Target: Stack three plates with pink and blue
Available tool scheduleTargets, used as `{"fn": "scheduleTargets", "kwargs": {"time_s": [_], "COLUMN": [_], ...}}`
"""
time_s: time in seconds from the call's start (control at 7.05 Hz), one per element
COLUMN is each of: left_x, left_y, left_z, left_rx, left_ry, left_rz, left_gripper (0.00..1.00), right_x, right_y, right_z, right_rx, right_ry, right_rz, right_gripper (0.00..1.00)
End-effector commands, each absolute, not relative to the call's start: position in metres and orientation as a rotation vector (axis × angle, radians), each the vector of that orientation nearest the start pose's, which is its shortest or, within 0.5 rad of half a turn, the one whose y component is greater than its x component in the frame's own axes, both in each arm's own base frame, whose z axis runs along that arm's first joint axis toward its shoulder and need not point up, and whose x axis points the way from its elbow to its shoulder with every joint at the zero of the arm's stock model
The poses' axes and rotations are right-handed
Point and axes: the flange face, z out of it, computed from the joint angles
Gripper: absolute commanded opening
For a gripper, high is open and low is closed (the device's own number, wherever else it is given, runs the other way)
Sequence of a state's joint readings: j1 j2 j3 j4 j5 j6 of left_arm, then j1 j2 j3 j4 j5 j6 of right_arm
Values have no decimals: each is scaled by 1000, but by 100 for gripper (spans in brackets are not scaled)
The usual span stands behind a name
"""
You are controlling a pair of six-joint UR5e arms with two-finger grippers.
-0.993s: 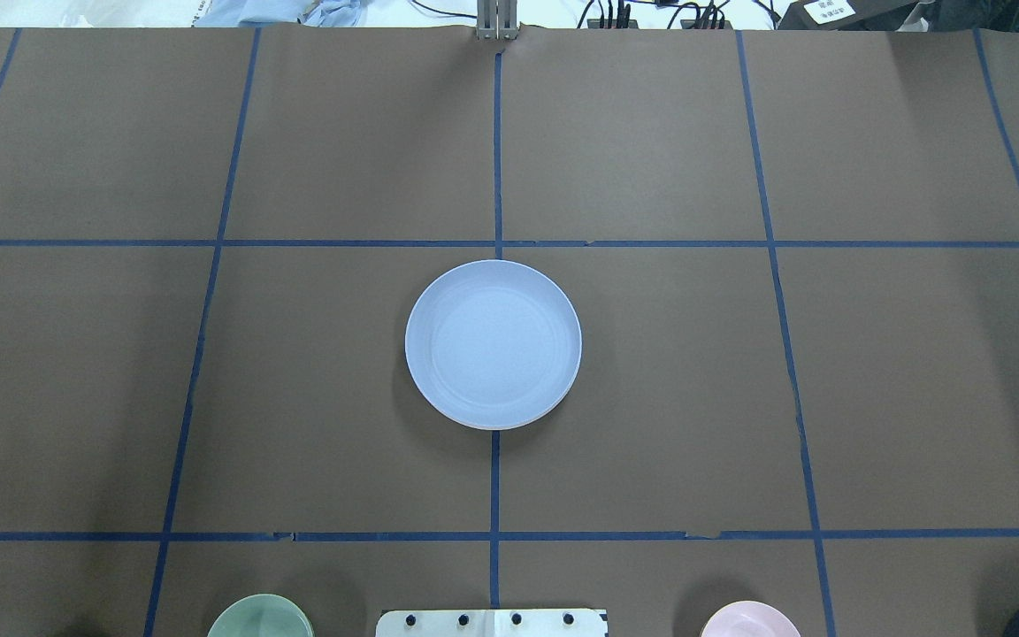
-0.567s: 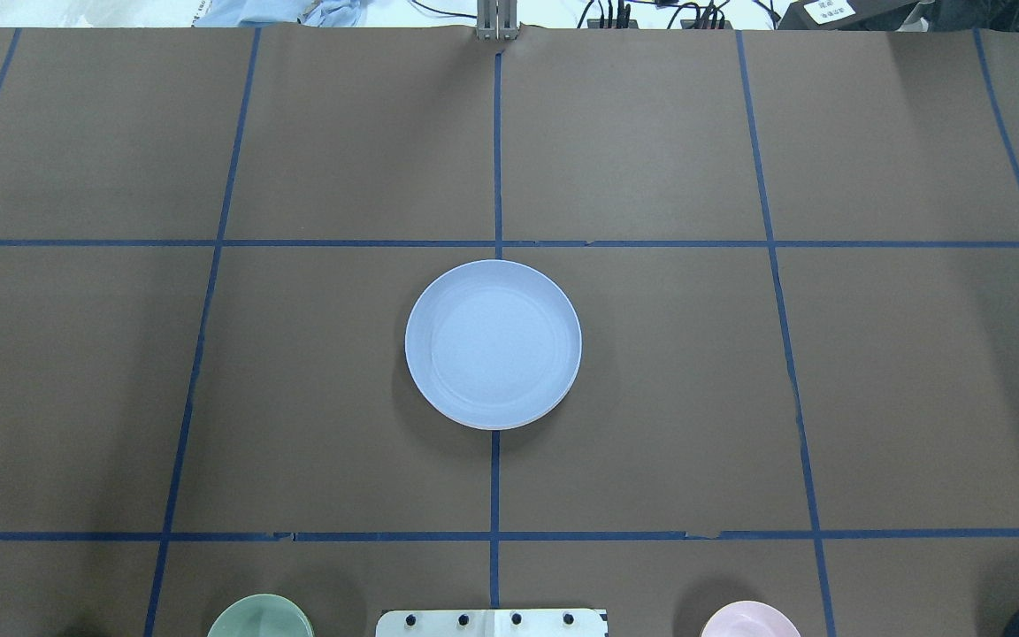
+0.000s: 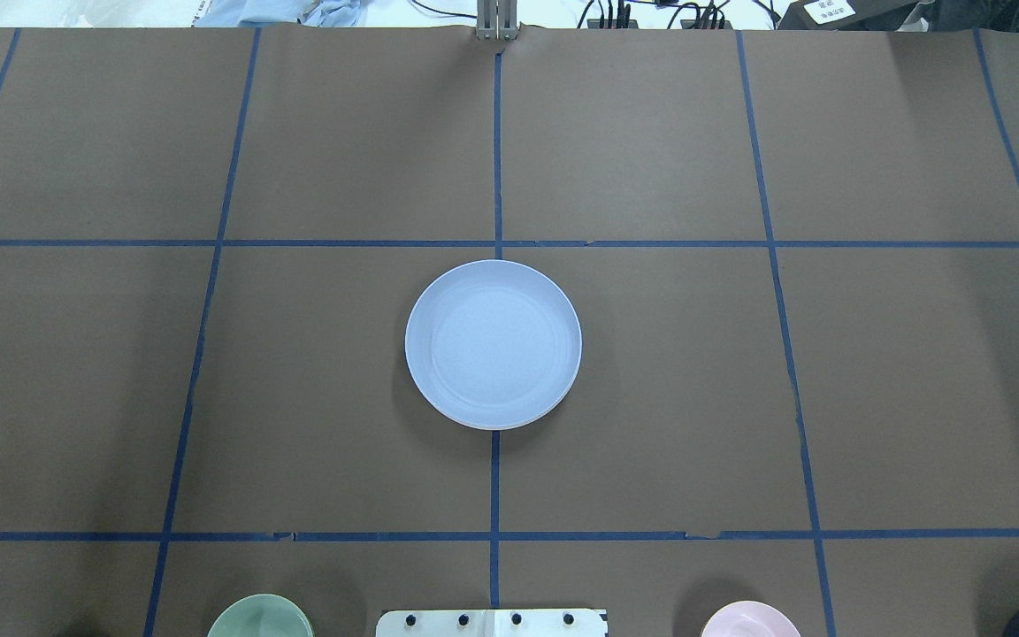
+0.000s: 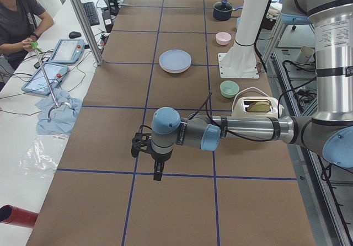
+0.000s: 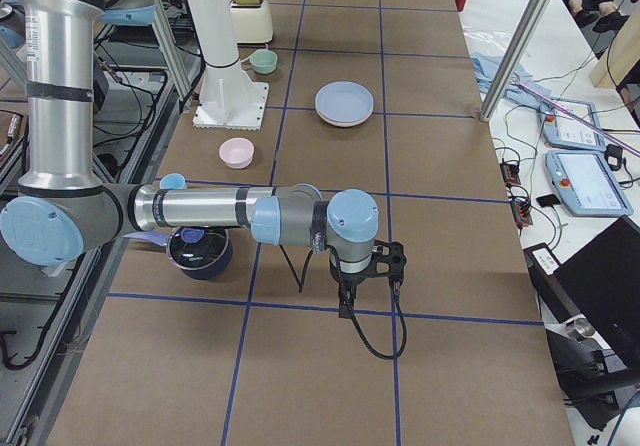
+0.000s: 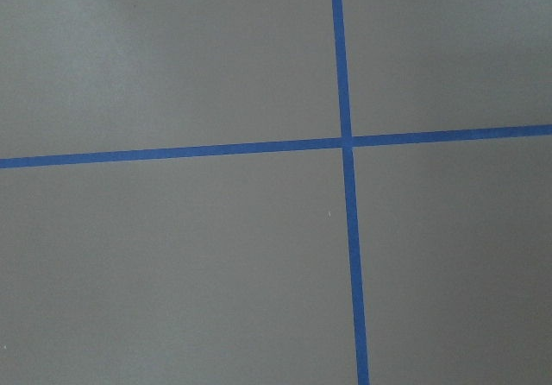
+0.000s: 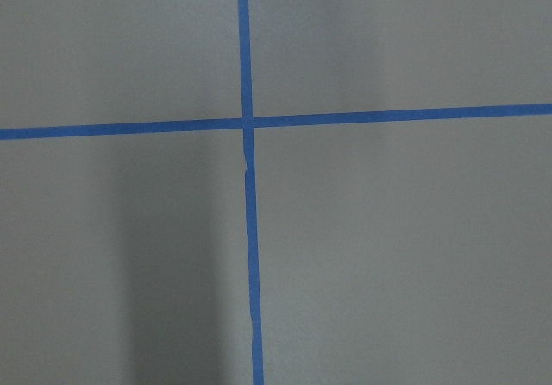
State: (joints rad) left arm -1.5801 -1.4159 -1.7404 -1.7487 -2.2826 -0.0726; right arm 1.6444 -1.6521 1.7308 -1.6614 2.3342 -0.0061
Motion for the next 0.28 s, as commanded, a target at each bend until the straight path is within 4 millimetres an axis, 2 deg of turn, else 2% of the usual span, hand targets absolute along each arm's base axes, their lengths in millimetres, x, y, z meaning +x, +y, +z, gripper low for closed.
{"fn": "scheduleTargets", "kwargs": {"time_s": [0.0, 0.14], "left_x": [-72, -72], "left_y": [-438, -438], "left_z": [634, 636], "left_rx": [159, 155], "left_ry": [715, 714], "left_rz": [-8, -8], "left_gripper": [100, 100], "right_x": [98, 98], "right_y": [-450, -450], "right_z": [626, 626], "right_rx": [23, 23], "right_ry": [-764, -764], "right_rz": [67, 69], "right_gripper": [100, 100]}}
